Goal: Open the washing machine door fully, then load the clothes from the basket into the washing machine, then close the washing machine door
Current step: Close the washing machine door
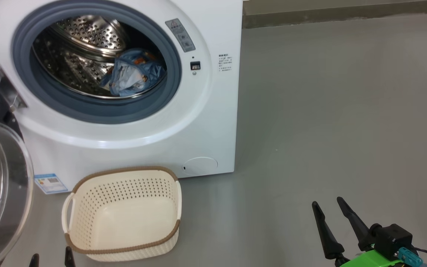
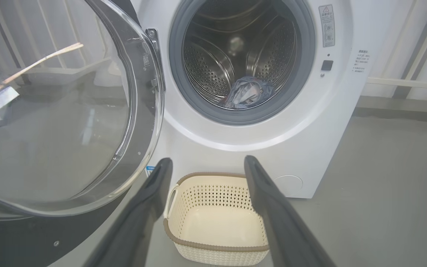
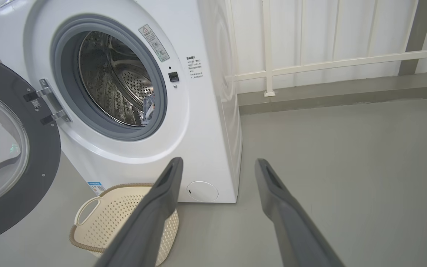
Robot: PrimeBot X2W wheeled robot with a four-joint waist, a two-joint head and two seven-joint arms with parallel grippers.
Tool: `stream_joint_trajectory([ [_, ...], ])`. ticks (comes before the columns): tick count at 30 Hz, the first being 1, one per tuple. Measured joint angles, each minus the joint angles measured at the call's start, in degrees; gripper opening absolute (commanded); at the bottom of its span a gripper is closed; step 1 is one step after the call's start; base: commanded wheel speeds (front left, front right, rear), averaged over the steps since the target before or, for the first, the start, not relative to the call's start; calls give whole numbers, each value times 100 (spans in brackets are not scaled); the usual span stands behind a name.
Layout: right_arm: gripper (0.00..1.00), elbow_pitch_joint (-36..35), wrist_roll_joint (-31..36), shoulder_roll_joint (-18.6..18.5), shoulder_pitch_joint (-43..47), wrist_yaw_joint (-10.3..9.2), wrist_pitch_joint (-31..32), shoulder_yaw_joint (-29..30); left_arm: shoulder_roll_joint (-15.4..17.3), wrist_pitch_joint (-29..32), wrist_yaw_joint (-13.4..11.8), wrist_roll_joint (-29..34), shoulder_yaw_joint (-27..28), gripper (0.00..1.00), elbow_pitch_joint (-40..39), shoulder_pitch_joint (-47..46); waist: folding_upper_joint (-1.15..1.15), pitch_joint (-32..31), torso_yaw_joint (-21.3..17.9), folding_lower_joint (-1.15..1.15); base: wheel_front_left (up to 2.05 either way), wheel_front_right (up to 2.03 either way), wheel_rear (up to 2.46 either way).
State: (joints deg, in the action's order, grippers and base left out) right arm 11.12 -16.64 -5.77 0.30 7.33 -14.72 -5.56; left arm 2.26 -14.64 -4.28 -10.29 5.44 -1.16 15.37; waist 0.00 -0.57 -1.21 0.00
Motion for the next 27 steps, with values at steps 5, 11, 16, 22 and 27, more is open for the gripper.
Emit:
stream_joint_trajectory([
  [5,100,0,0,0,2,0,0,4,0,0,-3,0,-3,100,12,-3,0,-19,22,0,-84,84,0],
  [11,100,1,0,-8,4,0,0,8,0,0,-52,0,-14,100,19,-3,0,-48,41,0,-15,15,0],
  [16,100,5,0,-14,4,0,0,1,0,0,-51,0,-58,100,-4,-3,0,-72,46,0,0,0,0],
  [22,100,8,-1,-14,4,0,0,-3,0,0,-51,0,-93,100,-44,-3,0,-98,65,0,0,0,0],
  [27,100,13,-1,-19,4,0,0,-23,0,0,-51,0,-102,100,-53,-1,0,-109,87,0,0,0,0],
])
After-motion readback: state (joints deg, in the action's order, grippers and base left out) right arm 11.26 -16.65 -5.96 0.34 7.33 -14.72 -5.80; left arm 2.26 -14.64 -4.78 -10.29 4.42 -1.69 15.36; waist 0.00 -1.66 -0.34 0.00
